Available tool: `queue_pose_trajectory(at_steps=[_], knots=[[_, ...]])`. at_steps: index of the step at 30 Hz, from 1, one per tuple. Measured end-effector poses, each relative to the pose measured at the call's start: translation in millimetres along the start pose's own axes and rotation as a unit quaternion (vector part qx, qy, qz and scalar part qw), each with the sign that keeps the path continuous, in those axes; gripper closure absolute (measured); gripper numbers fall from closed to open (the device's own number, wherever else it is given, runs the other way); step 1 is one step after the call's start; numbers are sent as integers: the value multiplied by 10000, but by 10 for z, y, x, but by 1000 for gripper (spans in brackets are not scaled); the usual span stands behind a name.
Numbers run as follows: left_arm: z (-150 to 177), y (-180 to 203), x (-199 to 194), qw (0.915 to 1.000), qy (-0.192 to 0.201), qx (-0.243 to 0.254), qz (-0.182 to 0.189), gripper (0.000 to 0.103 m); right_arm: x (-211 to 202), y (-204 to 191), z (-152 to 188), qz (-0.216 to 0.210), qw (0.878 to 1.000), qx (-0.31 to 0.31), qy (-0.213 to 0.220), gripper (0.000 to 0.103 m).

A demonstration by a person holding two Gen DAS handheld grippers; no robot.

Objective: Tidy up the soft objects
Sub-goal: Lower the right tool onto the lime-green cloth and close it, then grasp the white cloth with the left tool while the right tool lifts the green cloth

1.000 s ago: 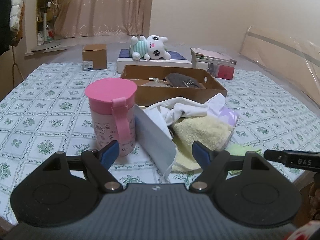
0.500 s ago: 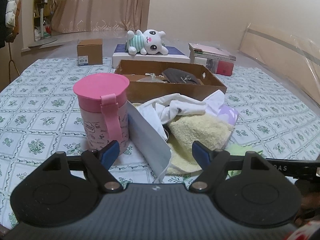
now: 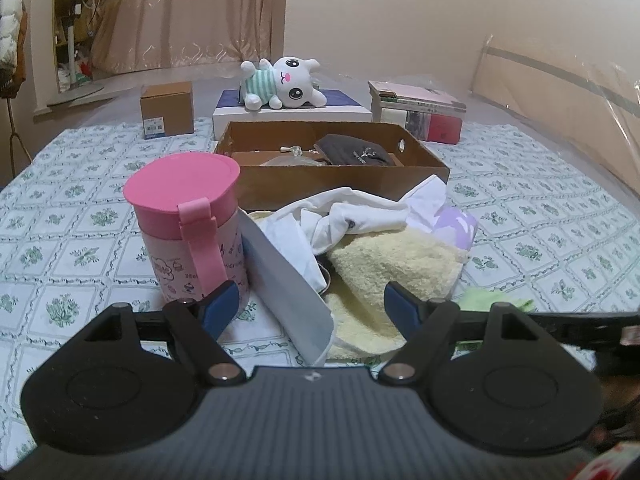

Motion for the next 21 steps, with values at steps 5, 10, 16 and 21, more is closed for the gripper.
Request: queue_pose_trajectory(at_steps=[5,10,16,21], knots=[[-57,41,31,9999,30,148,-68,27,-294,42,-104,30,9992,-10,392,99],[-202,133,70,9993,123,342,-128,31,-539,28,-233,-2,9975,-23,700,99],[-421,277,198,9978,217,605,-180,34,-677,-8,-325,-48,9962,-114,859,99],[-555,394,400,9968,126,776,-105,44,-681,-10,-323,-49,9963,-137,851,99]])
Point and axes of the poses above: each gripper's, at about its wrist camera, not at the fingertips, and x roughly the way its jaws point, y to its right, z to its underside, the point moved 8 cm from there along x, roughly the way its jaws point, and after that the axes turned 11 degrees about -y, right-handed, at the moved point
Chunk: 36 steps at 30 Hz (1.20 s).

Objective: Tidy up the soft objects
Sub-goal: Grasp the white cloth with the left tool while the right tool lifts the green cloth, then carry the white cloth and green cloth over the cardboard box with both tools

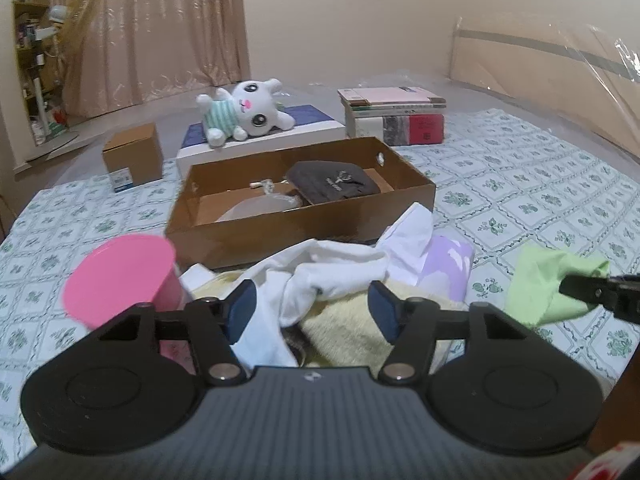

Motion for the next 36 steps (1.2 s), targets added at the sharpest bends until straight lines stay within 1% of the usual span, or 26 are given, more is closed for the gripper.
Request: queue_pose_trajectory(at_steps=[2,6,8,12,13,15,16,18,19,20,26,30,36], knots=[[-50,39,98,10000,-65,31,52,44,12,10,3,-5,10000,18,-17,99],[-136,72,311,9992,-217,-119,300,43,47,52,0,17,10000,16,-40,99],[-167,78,451,9981,-381,-242,428,43,73,80,-7,33,10000,25,-55,99],[-203,62,669,9965,-578,-340,493,44,121,127,-6,56,9999,43,-91,99],[-198,48,703,9960,-636,-349,512,47,133,138,-6,58,9999,49,-98,99],[-200,36,762,9949,-714,-370,603,63,154,154,-6,66,9999,65,-108,99],[-204,27,770,9945,-728,-386,651,67,165,164,-9,65,9999,73,-112,99],[-221,10,765,9945,-725,-393,647,86,173,171,-18,69,9999,85,-105,99],[-231,-5,751,9950,-707,-365,611,89,176,167,-24,64,9999,80,-104,99],[-242,-13,738,9951,-692,-361,612,91,176,163,-29,58,9999,75,-101,99],[-395,-170,491,9948,-488,-445,770,93,117,103,-86,17,10000,-15,-33,99],[-599,-341,240,9941,-289,-496,915,93,39,19,-175,-36,9999,-111,80,99],[-981,-583,-175,9931,9,-415,1094,93,-97,-178,-369,-176,9989,-319,293,99]])
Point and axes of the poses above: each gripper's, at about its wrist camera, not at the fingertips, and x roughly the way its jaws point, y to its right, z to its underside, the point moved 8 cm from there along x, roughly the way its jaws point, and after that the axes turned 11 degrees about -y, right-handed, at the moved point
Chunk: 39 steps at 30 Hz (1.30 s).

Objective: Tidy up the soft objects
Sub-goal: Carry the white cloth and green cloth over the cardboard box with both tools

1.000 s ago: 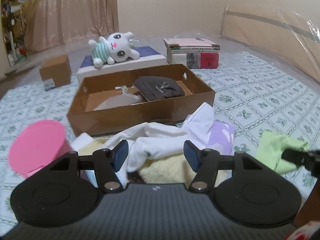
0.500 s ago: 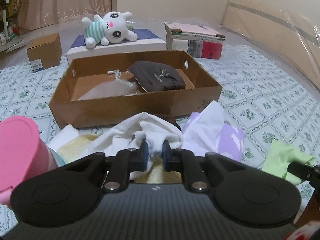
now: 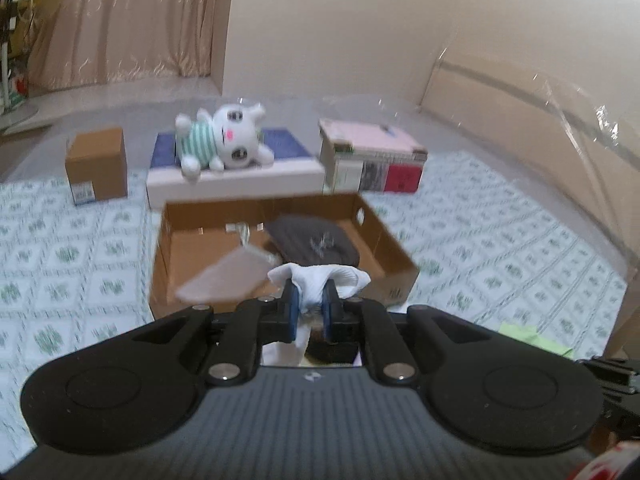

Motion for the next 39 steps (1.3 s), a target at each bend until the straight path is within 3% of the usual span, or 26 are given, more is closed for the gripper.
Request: queue_pose_trajectory(at_steps=[9,17,26,39], knots=[[-533,-43,-628,9983,535,225,24,93,-235,-334,-444,-131,9980,-434,450,99],[-845,-51,-788,9967,699,417,-23,93,-181,-494,-775,-179,9956,-716,571,99],[-1072,-136,-499,9967,583,555,-145,93,139,-484,-1140,-198,9948,-856,512,99],[-1460,-315,147,9965,452,614,-328,93,978,-506,-1611,-451,9954,-842,4,99]])
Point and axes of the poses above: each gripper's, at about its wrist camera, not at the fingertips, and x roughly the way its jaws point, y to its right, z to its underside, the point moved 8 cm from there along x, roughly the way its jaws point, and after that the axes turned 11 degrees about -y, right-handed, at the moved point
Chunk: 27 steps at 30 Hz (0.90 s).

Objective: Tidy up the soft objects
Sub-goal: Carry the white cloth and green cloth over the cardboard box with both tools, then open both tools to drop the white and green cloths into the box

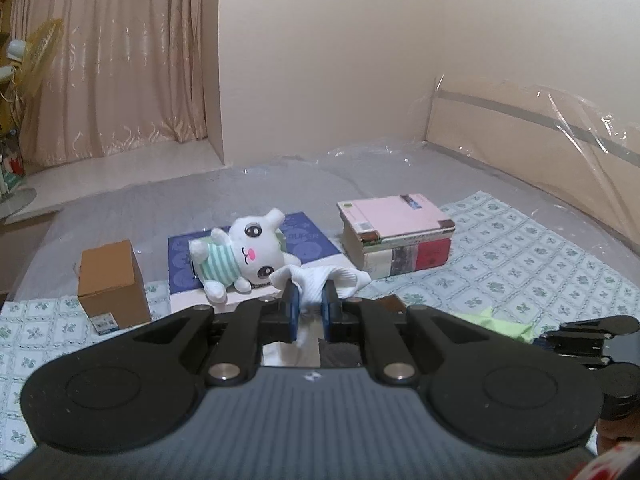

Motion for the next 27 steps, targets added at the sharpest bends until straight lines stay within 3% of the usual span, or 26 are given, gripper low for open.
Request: queue_pose_trajectory(at_steps=[11,15,21,27], knots=[[398,-279,930,9965,-782,-20,-305,93,782,81,7,-44,9983,71,-569,99],[566,-324,1181,9929,-1117,81,-392,87,983,134,57,-60,9971,142,-741,99],[622,-383,1186,9927,-1106,104,-473,69,1147,165,98,-65,9963,185,-835,99],[621,-425,1050,9936,-1016,49,-484,64,1216,140,96,-105,9968,148,-783,99]])
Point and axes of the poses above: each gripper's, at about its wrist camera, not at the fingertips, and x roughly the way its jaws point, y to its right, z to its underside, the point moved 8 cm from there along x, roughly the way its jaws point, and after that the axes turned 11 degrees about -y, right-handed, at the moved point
